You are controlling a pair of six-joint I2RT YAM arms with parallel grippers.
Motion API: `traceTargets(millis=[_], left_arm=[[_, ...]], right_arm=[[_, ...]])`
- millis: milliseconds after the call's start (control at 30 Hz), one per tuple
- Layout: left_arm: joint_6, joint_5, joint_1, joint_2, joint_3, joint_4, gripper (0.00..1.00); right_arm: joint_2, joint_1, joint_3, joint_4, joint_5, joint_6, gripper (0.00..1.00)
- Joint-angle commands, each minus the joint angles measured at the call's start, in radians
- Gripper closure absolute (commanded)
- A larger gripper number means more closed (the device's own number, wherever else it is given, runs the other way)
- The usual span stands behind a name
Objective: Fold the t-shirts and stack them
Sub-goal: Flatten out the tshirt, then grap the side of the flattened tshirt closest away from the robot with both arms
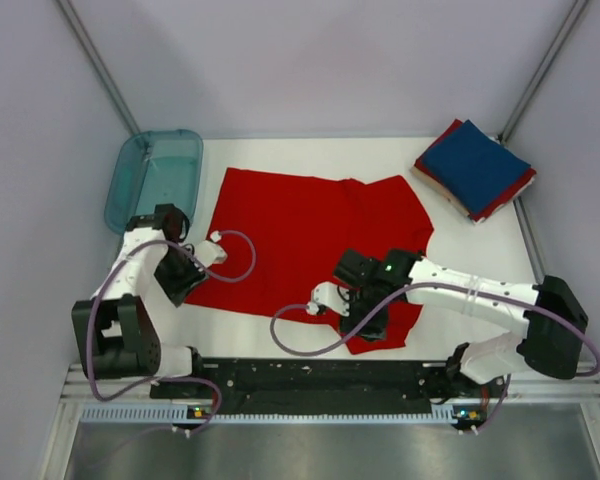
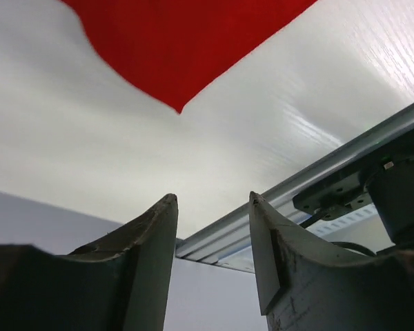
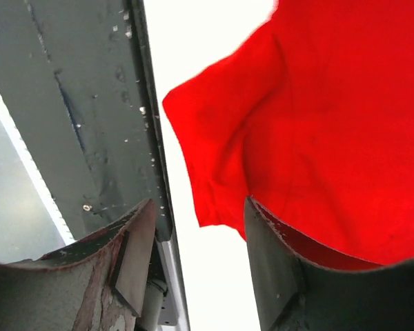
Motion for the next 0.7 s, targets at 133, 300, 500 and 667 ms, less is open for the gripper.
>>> traceTargets(millis=[133, 300, 500, 667], left_arm=[[0.062, 0.303, -0.032, -0.195, 0.119, 0.135, 0.62], [0.043, 0.228, -0.136, -0.086, 0.002, 0.283, 0.62], [0.072, 0.050, -0.147, 0.012, -0.145, 0.473, 0.60], [0.085, 0.051, -0.208, -0.014, -0.228, 0.415, 0.57]], right_arm=[[-0.063, -0.619, 0.031, 0.373, 0.041, 0.515, 0.60], [0.119, -0.799, 0.030, 0.594, 0.165, 0.647, 0.68], [0.438, -0.874, 0.226, 0.558, 0.260, 0.586, 0.71], [0.710, -0.906, 0.529, 0.398, 0.305, 0.531, 0.71]])
